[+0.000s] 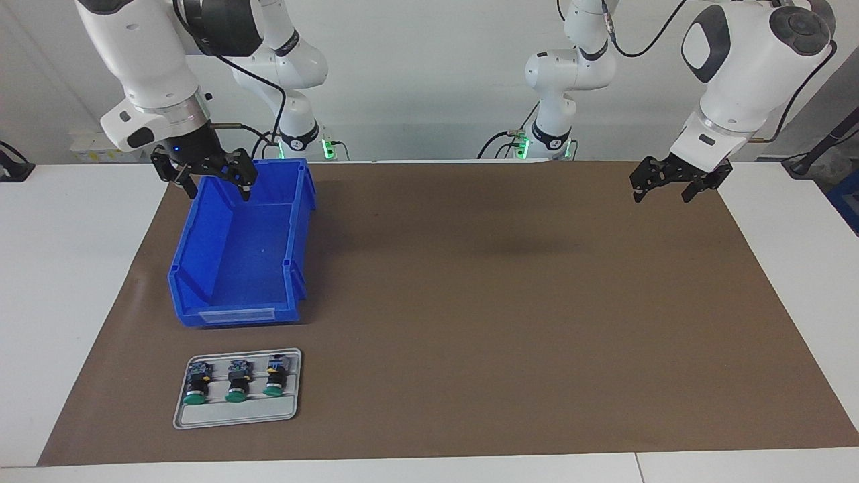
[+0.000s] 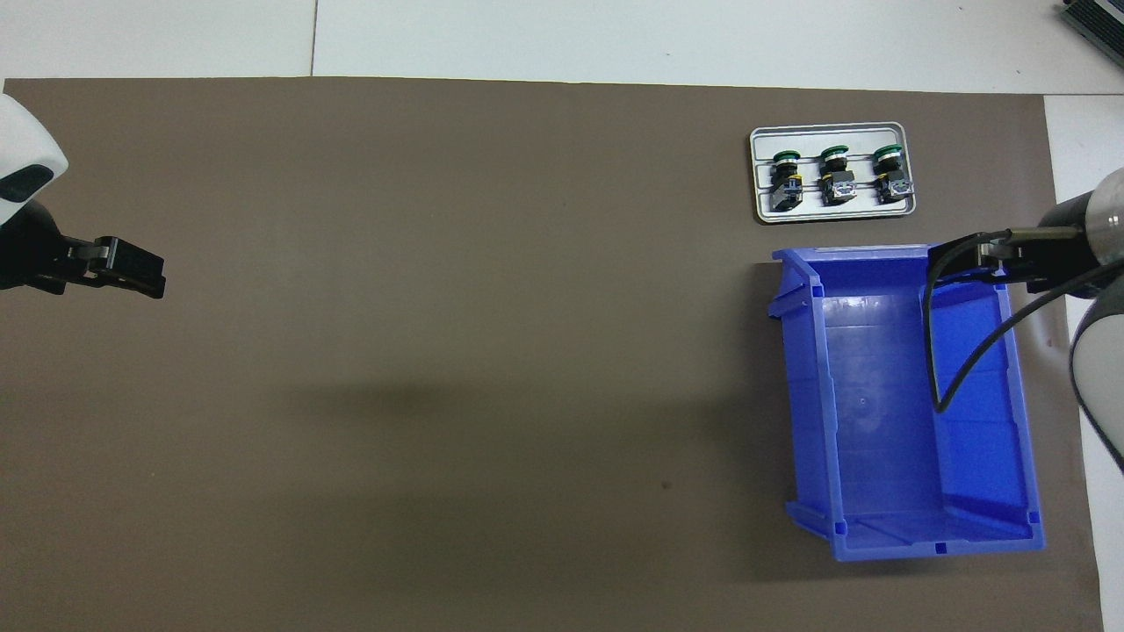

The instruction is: Place and press button with both arms

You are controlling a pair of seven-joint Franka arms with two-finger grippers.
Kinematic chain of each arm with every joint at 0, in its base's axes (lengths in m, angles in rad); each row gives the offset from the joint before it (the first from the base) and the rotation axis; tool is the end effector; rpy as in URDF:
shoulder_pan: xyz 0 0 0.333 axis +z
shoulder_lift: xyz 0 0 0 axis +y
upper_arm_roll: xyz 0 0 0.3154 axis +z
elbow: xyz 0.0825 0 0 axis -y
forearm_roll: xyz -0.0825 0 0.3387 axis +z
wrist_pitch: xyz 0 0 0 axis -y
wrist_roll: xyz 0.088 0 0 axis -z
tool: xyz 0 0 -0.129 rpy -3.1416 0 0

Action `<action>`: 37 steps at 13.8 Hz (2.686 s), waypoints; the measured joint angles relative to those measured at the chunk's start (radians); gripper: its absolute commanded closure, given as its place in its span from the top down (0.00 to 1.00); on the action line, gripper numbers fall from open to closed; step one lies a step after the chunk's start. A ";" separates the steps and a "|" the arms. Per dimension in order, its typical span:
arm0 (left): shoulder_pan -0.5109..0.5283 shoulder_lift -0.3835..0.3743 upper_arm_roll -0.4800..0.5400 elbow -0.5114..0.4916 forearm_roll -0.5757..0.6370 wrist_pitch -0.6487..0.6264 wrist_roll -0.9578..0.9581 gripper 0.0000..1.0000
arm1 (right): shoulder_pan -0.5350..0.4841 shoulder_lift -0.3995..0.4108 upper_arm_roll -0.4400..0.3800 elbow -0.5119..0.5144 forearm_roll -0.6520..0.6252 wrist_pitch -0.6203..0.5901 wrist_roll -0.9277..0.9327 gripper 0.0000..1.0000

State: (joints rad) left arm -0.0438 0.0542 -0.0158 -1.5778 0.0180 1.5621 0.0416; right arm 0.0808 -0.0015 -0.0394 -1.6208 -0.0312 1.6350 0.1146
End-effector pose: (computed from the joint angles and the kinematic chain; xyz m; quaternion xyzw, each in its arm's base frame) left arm 0.5206 -0.0285 0.5703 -0.9981 0.0508 0.0349 0.0089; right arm 0.5141 0.0174 0.5870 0.9992 -0.0357 0.0090 0.0149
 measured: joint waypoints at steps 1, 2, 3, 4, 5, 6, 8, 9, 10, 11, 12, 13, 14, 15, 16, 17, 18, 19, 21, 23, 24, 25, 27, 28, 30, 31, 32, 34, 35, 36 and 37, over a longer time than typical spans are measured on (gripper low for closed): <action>0.000 0.000 0.000 0.000 0.000 0.000 0.000 1.00 | 0.000 0.000 -0.001 0.000 0.000 0.000 0.000 1.00; 0.000 0.000 0.000 0.000 0.000 0.000 0.000 1.00 | -0.001 0.000 -0.003 0.000 0.000 0.000 0.000 1.00; 0.000 0.000 0.000 0.000 0.000 0.000 0.000 1.00 | -0.002 0.000 -0.006 0.000 0.000 0.000 0.000 1.00; 0.000 0.000 0.000 0.000 0.000 0.000 0.000 1.00 | -0.005 0.000 -0.006 0.000 0.004 0.001 0.000 0.99; 0.000 0.000 0.000 0.000 0.000 0.000 0.000 1.00 | -0.006 0.000 -0.006 0.000 0.008 0.006 0.000 0.99; 0.000 0.000 0.000 0.000 0.000 0.000 0.000 1.00 | -0.009 0.000 -0.007 0.000 0.010 0.018 0.000 0.99; 0.000 0.000 0.000 0.000 0.000 0.000 0.000 1.00 | -0.019 0.001 -0.008 0.000 0.015 0.038 0.000 0.99; 0.000 0.000 0.000 0.000 0.000 0.000 0.000 1.00 | -0.025 0.005 -0.009 -0.001 0.019 0.052 0.000 0.99; 0.000 0.000 0.000 0.000 0.000 0.000 0.000 1.00 | -0.030 0.014 -0.009 -0.001 0.020 0.074 0.000 0.99; 0.000 0.000 0.000 0.000 0.000 0.000 0.000 1.00 | -0.034 0.030 -0.009 0.000 0.020 0.097 0.000 0.99; 0.000 0.000 0.000 0.000 0.000 0.000 0.000 1.00 | -0.039 0.053 -0.009 0.004 0.020 0.120 0.000 0.99; 0.000 0.000 0.000 0.000 0.000 0.000 0.000 1.00 | -0.044 0.083 -0.009 0.014 0.020 0.147 0.000 0.99; 0.000 0.000 0.000 0.000 0.000 0.000 0.000 1.00 | -0.048 0.117 -0.009 0.028 0.020 0.171 0.000 0.99; 0.000 0.000 0.000 0.000 0.000 0.000 0.000 1.00 | -0.049 0.157 -0.009 0.049 0.021 0.189 0.000 0.99; 0.000 0.000 0.000 0.000 0.000 0.000 0.000 1.00 | -0.049 0.203 -0.009 0.083 0.023 0.199 0.000 0.99; 0.000 0.000 0.000 0.000 0.000 0.000 0.000 1.00 | -0.049 0.256 -0.009 0.130 0.026 0.207 0.000 0.98; 0.000 0.000 0.000 0.000 0.000 0.000 0.000 1.00 | -0.051 0.316 -0.009 0.186 0.028 0.217 0.000 0.98; 0.000 0.000 0.000 0.000 0.000 0.000 0.000 1.00 | -0.053 0.370 -0.009 0.233 0.030 0.234 0.000 0.98; 0.000 0.000 0.000 0.000 0.000 0.000 0.000 1.00 | -0.059 0.459 -0.008 0.287 0.038 0.298 -0.018 0.98; 0.000 0.000 0.000 0.000 0.000 0.000 0.000 1.00 | -0.062 0.529 -0.004 0.312 0.045 0.371 -0.034 0.98; 0.000 0.000 0.000 0.000 0.000 0.000 0.000 1.00 | -0.062 0.559 0.001 0.329 0.045 0.392 -0.034 0.98; 0.000 0.000 0.000 0.000 0.000 0.000 0.000 1.00 | -0.062 0.591 0.004 0.354 0.045 0.403 -0.035 0.97; 0.000 0.000 0.000 0.000 0.000 0.000 0.000 1.00 | -0.067 0.657 0.006 0.404 0.049 0.428 -0.067 0.96; 0.000 0.000 0.000 0.000 0.000 0.000 0.000 1.00 | -0.080 0.682 0.015 0.419 0.058 0.454 -0.096 0.96; 0.000 0.000 0.000 0.000 0.000 0.000 0.000 1.00 | -0.103 0.720 0.037 0.434 0.064 0.503 -0.126 0.96; 0.000 0.000 0.000 0.000 0.000 0.000 0.000 1.00 | -0.106 0.735 0.041 0.437 0.064 0.516 -0.130 0.96; 0.000 0.000 0.000 0.000 0.000 0.001 0.000 1.00 | -0.106 0.752 0.043 0.441 0.064 0.528 -0.136 0.96; 0.001 0.000 0.002 0.000 0.000 0.018 0.000 1.00 | -0.105 0.783 0.046 0.448 0.064 0.545 -0.164 0.96; 0.006 0.000 0.003 0.000 0.000 0.018 0.000 1.00 | -0.105 0.796 0.046 0.451 0.064 0.547 -0.177 0.96; 0.014 0.000 0.004 0.000 0.000 0.020 0.000 1.00 | -0.106 0.806 0.046 0.453 0.064 0.549 -0.185 0.95; 0.020 0.000 0.005 0.000 0.000 0.021 0.000 1.00 | -0.106 0.813 0.046 0.454 0.064 0.556 -0.188 0.95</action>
State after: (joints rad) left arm -0.0242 0.0537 -0.0110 -1.5778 0.0180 1.5835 0.0416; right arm -0.0250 0.8115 0.0064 -1.1666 0.0324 2.1912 -0.0736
